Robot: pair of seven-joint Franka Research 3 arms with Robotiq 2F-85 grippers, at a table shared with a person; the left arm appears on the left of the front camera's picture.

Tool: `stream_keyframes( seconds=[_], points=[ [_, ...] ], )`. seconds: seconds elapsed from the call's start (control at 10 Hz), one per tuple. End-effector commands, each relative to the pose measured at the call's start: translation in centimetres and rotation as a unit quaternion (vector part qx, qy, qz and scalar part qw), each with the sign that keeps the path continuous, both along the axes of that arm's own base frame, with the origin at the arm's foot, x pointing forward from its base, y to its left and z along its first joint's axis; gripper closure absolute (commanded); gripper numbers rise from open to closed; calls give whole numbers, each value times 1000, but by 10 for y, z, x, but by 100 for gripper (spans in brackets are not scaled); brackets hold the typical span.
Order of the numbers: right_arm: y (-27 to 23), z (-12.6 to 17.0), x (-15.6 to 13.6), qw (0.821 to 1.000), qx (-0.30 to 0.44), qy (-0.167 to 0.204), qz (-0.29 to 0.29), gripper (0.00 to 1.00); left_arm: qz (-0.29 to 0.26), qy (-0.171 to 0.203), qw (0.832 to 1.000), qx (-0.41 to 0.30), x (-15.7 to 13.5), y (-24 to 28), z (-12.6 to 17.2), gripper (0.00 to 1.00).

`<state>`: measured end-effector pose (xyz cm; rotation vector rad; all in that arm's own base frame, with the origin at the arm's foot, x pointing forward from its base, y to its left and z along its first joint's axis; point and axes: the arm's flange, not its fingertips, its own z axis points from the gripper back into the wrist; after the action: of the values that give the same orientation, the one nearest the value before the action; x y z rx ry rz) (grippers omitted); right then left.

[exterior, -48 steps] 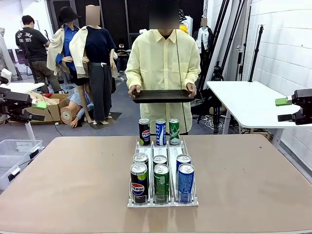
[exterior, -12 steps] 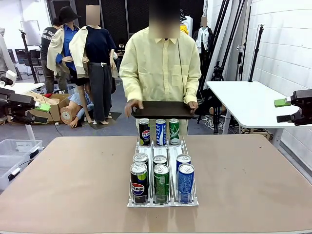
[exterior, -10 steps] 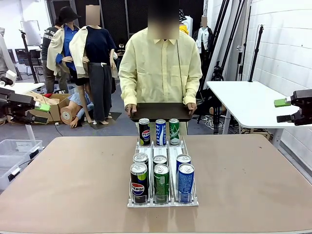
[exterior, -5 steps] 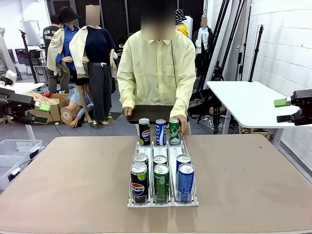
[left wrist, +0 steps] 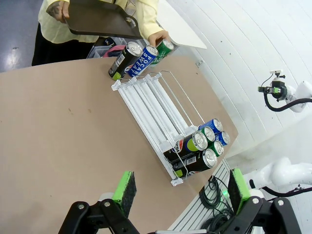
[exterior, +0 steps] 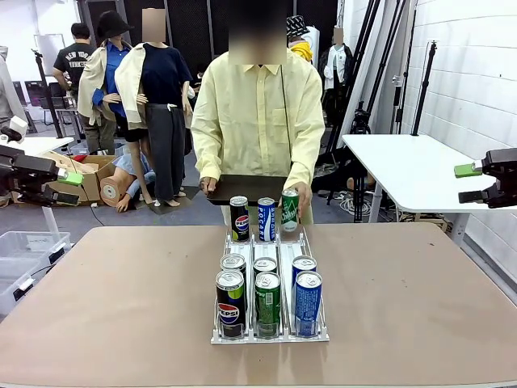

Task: Retrieve and hand over the desired beverage to the person.
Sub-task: Pick up a can of the same type that the person held from the Automatic Can Dispenser.

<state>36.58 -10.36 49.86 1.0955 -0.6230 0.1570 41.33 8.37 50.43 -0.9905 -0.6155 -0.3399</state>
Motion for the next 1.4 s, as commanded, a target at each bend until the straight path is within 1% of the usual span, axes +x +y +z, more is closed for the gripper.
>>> stream_keyframes(
  seconds=[0.0,1.3],
  points=[
    [0,0,0,1000,-1,0,-1,0,0,-1,1000,-1,0,0,0,0],
    [0,0,0,1000,-1,0,-1,0,0,-1,1000,-1,0,0,0,0]
  ],
)
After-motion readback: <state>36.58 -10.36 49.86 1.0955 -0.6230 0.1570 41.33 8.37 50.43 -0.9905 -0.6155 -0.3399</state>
